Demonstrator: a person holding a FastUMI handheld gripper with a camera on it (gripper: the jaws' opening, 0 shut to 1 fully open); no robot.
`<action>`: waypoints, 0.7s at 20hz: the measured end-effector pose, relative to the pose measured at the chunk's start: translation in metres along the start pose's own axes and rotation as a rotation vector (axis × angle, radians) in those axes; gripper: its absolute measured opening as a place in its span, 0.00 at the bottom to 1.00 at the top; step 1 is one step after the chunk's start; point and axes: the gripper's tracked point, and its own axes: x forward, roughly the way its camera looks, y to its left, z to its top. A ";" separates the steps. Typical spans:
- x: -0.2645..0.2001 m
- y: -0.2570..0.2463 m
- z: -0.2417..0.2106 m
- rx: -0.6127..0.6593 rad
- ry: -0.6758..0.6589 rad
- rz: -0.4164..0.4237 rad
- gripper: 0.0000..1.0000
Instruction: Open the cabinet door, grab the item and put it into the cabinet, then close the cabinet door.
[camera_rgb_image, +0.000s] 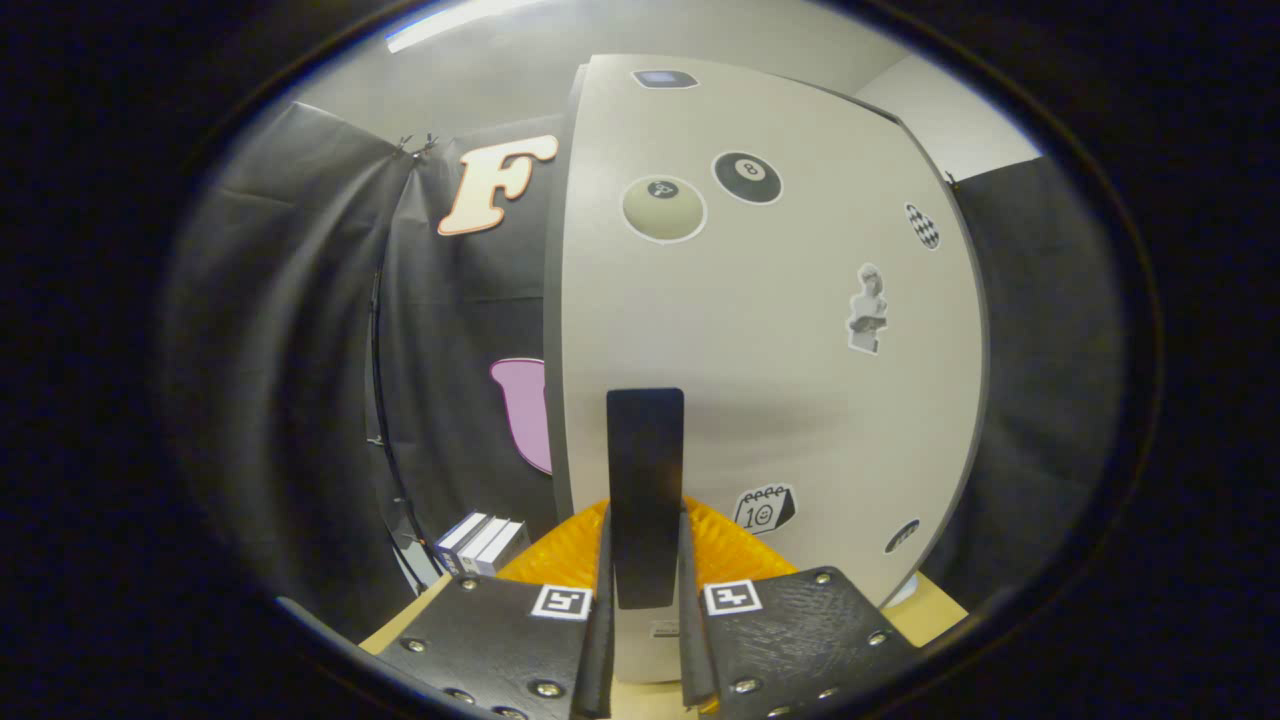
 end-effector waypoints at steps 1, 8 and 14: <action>-0.003 -0.001 -0.001 0.000 0.001 -0.001 0.26; -0.032 -0.009 0.002 0.036 0.009 -0.004 0.26; -0.061 -0.025 -0.001 0.072 0.015 -0.011 0.26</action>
